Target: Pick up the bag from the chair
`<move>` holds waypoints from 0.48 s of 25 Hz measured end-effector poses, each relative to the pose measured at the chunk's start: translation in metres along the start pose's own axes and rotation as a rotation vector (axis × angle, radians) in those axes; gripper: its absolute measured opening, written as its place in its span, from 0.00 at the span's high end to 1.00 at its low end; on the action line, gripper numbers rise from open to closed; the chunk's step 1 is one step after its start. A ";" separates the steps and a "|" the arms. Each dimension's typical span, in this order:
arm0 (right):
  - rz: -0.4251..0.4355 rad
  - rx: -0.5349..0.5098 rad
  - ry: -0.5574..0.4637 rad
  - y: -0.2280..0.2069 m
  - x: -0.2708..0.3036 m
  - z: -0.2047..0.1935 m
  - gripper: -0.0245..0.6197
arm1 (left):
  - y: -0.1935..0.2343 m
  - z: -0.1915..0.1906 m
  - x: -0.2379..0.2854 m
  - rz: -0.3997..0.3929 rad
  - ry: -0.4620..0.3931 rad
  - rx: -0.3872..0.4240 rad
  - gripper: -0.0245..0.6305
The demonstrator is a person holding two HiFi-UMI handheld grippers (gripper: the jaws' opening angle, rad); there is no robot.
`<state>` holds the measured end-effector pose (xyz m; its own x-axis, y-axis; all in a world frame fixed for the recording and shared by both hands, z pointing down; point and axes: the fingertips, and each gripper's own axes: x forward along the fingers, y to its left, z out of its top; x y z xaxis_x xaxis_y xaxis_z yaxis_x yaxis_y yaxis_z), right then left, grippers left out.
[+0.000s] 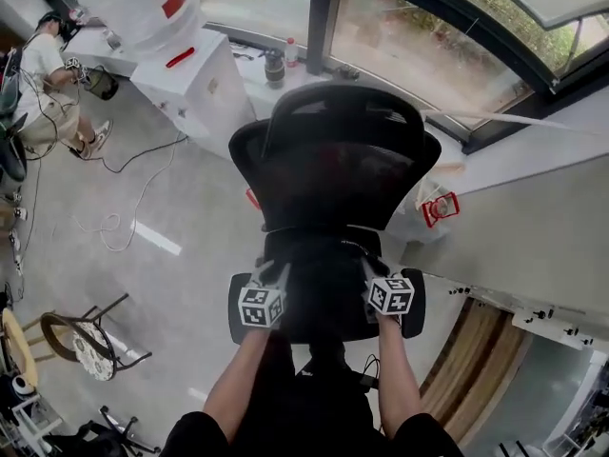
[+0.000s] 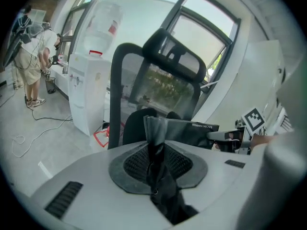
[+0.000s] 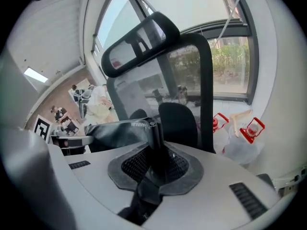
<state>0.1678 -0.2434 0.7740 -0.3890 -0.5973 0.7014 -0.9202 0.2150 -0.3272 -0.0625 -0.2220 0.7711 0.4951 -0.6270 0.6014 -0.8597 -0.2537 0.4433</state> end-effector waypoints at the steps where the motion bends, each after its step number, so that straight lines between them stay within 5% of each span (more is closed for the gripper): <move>1: 0.003 -0.007 -0.012 0.005 -0.009 0.007 0.88 | -0.005 0.007 -0.008 -0.003 -0.016 0.002 0.85; 7: 0.029 -0.039 -0.119 0.036 -0.069 0.054 0.89 | -0.038 0.052 -0.057 -0.048 -0.114 0.020 0.85; 12: 0.041 -0.050 -0.208 0.058 -0.116 0.085 0.89 | -0.066 0.097 -0.096 -0.066 -0.193 0.138 0.86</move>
<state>0.1630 -0.2275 0.6200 -0.4133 -0.7328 0.5405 -0.9069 0.2776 -0.3171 -0.0655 -0.2169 0.6196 0.5293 -0.7314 0.4299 -0.8416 -0.3888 0.3749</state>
